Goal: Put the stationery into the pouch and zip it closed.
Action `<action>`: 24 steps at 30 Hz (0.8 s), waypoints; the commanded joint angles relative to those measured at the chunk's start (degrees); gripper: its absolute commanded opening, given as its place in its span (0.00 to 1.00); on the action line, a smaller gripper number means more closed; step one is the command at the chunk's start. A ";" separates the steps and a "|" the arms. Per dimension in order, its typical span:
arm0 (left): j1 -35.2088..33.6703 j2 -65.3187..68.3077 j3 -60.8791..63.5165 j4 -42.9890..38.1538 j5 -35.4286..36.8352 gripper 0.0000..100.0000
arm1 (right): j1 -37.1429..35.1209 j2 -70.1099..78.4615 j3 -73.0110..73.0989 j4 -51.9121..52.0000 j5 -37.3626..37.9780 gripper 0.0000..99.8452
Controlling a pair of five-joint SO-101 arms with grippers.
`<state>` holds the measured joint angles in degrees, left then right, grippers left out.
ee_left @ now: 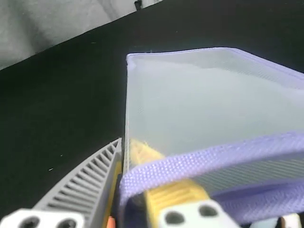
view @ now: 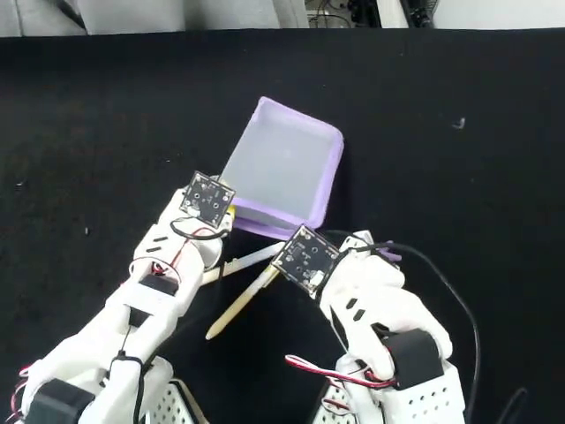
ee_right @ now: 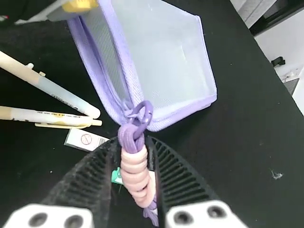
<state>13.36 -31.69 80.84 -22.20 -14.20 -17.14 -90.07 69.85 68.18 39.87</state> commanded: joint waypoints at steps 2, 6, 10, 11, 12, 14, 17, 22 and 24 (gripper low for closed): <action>1.71 0.18 -2.95 -1.41 0.44 0.03 | -0.88 -0.57 -0.48 -0.35 -0.53 0.13; -0.48 0.18 -3.47 -1.32 0.53 0.03 | -1.14 -0.57 -0.48 -0.35 -0.53 0.30; -4.00 0.09 -4.53 -0.70 0.62 0.03 | -1.23 -0.57 -0.75 -0.35 -0.53 0.39; -4.97 0.09 -5.41 0.97 0.62 0.03 | -1.23 -0.57 -0.92 -0.35 -0.53 0.39; -5.85 0.09 -6.99 3.60 0.79 0.03 | -1.23 -0.57 -1.10 -0.35 -0.53 0.39; -7.87 0.09 -11.91 11.78 3.96 0.03 | -1.23 -0.57 -1.45 -0.44 -0.53 0.39; -12.00 0.09 -22.11 26.73 10.20 0.03 | -0.97 -0.57 -2.77 -0.44 -2.55 0.39; -17.27 0.18 -34.95 43.69 13.98 0.03 | -0.97 -0.57 -4.44 0.00 -3.69 0.39; -18.33 0.18 -39.08 49.23 13.89 0.03 | -1.14 -0.57 -4.35 -0.09 -3.52 0.39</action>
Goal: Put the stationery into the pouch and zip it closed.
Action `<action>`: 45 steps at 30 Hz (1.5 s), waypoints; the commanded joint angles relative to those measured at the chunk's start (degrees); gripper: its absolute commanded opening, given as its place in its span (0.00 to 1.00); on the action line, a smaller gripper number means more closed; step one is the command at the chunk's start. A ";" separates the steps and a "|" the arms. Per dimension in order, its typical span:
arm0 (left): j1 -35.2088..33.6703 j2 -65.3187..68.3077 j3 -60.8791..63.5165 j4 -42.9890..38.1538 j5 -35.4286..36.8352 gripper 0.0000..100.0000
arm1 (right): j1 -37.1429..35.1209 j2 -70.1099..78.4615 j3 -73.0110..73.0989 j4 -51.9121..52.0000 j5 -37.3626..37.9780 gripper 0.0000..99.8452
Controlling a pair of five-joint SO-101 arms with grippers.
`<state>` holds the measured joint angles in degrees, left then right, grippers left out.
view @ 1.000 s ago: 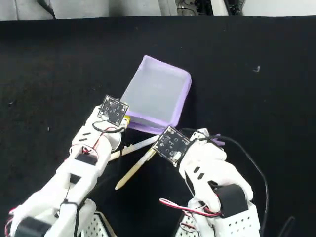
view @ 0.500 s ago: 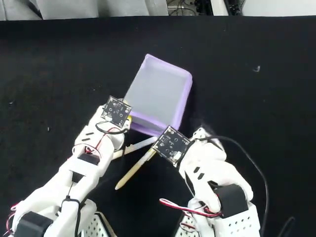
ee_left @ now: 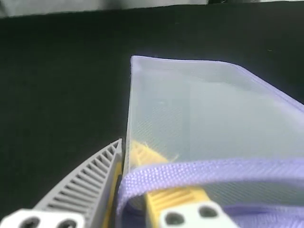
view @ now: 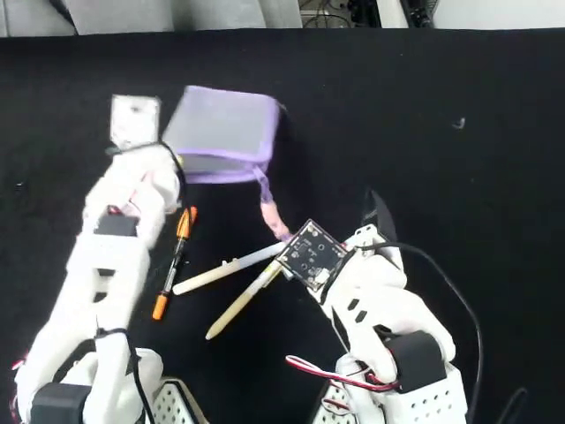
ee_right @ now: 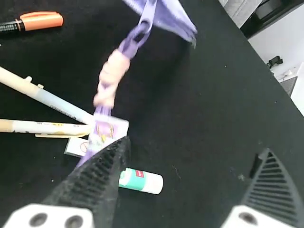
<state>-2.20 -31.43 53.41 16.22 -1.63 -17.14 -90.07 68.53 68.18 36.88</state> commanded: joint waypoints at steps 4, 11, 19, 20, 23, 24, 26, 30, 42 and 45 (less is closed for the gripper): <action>-6.02 0.09 -22.20 23.38 1.58 0.03 | -1.23 -0.13 -2.68 -0.35 -0.44 0.39; -15.08 0.53 -45.41 45.89 1.23 0.03 | -2.46 -0.04 -0.57 0.00 -0.26 0.39; -22.29 4.40 -56.13 58.11 -1.23 0.03 | -9.85 0.13 2.59 0.62 3.52 0.39; -22.37 6.24 -56.13 58.81 -1.49 0.03 | -10.55 0.13 2.77 0.62 3.69 0.39; -23.78 12.40 -56.22 59.60 -1.58 0.03 | -12.92 1.45 2.68 0.53 3.78 0.39; -24.22 14.07 -56.22 59.52 -1.58 0.03 | -13.71 2.86 2.51 0.26 3.78 0.39; -25.19 17.67 -56.66 59.60 -1.58 0.03 | -15.38 6.90 2.24 -0.88 3.87 0.39; -28.00 23.74 -59.65 60.04 -1.58 0.03 | -16.88 17.71 1.71 -8.00 3.87 0.39; -31.16 34.73 -65.63 59.60 -1.58 0.03 | -17.14 55.96 -14.11 -19.25 10.20 0.39; -31.16 35.52 -65.63 59.60 -1.58 0.03 | -17.14 63.78 -17.45 -20.40 13.71 0.39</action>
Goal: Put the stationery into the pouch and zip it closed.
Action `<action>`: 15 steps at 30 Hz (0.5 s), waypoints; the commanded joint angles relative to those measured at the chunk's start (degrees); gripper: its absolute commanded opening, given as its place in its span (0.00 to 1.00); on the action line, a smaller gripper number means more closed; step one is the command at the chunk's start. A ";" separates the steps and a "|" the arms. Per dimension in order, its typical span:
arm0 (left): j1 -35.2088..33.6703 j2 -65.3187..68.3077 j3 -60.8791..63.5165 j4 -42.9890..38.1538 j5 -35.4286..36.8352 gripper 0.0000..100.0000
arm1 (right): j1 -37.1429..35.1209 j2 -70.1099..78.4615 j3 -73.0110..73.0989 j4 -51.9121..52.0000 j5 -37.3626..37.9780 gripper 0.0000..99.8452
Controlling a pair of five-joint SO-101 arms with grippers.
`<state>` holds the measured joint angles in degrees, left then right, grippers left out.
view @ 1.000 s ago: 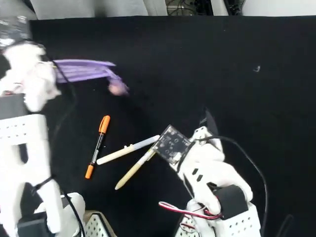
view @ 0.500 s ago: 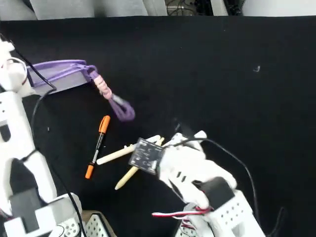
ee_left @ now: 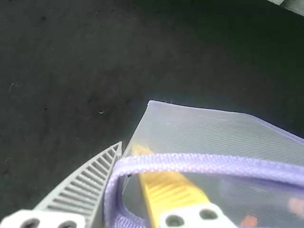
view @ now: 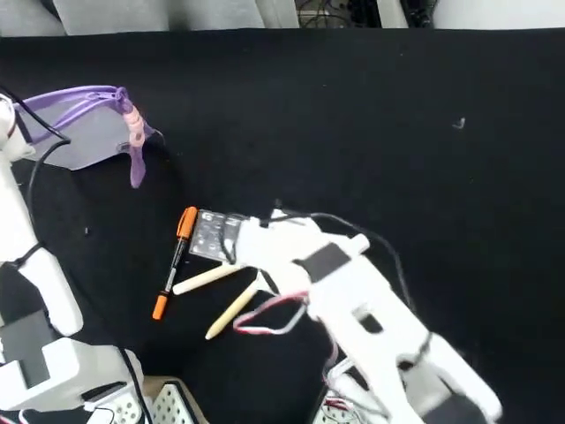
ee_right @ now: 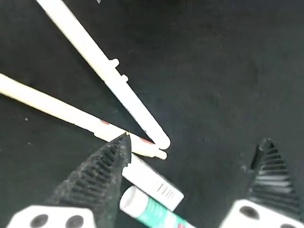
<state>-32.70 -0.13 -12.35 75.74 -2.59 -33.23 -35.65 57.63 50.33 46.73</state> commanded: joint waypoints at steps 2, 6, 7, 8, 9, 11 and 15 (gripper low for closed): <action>-0.66 4.48 0.13 0.09 -0.62 0.03 | -1.05 13.67 -8.66 -2.90 4.57 0.39; -0.66 4.57 0.13 0.09 -0.62 0.03 | -1.05 20.97 -13.05 -2.90 4.75 0.39; -0.66 4.57 0.13 0.09 -0.62 0.03 | -1.05 22.64 -14.20 -2.90 4.75 0.39; -0.66 4.57 0.13 0.09 -0.62 0.03 | -1.05 24.31 -15.43 -2.90 4.75 0.39; -0.66 4.57 0.13 0.09 -0.62 0.03 | -1.05 26.07 -16.75 -2.90 4.75 0.39; -0.66 4.57 0.13 0.09 -0.62 0.03 | -1.14 29.76 -19.03 -2.90 4.84 0.39; -0.66 4.57 0.22 0.09 -0.62 0.03 | -1.14 36.79 -22.46 -2.46 6.77 0.36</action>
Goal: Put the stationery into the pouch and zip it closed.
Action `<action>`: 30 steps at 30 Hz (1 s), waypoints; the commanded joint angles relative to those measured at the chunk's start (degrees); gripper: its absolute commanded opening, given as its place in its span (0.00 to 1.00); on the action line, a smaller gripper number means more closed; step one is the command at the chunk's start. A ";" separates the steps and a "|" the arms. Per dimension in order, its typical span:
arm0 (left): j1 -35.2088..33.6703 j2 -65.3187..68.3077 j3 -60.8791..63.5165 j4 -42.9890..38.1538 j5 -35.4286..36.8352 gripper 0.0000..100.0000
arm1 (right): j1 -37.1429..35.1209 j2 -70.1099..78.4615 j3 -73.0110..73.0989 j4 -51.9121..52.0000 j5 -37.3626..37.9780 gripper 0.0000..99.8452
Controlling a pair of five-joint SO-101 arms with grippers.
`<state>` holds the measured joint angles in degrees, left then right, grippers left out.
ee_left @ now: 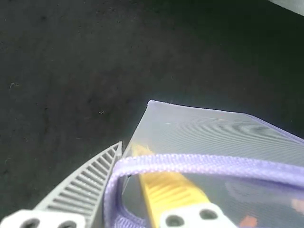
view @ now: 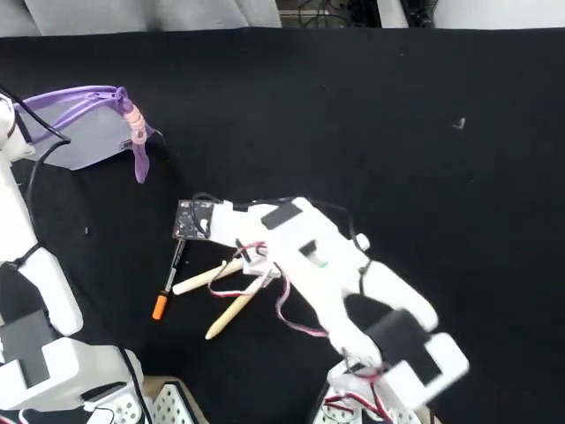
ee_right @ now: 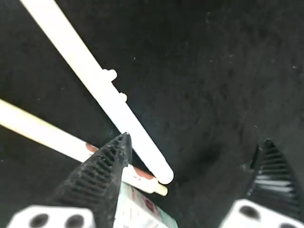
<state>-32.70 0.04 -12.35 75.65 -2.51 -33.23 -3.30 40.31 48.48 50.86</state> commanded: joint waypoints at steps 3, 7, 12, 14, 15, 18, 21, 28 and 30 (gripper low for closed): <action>-0.66 4.40 0.22 0.18 -0.70 0.03 | -1.14 7.78 -5.85 -0.53 4.84 0.27; -0.57 4.40 0.22 0.18 -0.70 0.03 | -2.02 9.19 -8.48 2.02 4.57 0.20; -0.48 4.40 0.40 0.18 -0.62 0.03 | -2.02 8.66 -11.03 8.97 4.92 0.21; -0.48 4.40 0.40 0.18 -0.62 0.03 | -2.02 8.66 -11.65 10.11 5.01 0.21; -0.48 4.40 0.40 0.18 -0.62 0.03 | -2.11 8.66 -11.74 10.20 5.01 0.21; -0.48 4.40 0.48 0.18 -0.53 0.03 | -3.69 8.66 -11.74 11.16 5.63 0.21; -0.40 4.40 0.57 0.18 -0.44 0.03 | -5.36 9.36 -11.65 10.73 5.80 0.21; -0.22 4.48 0.75 0.18 -0.35 0.03 | -5.01 12.00 -14.64 10.99 4.40 0.12; -0.22 4.48 0.75 0.18 -0.35 0.03 | -5.01 12.09 -15.52 11.08 2.11 0.03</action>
<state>-32.70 0.57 -12.35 75.65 -2.51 -37.45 8.84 28.18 59.03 56.04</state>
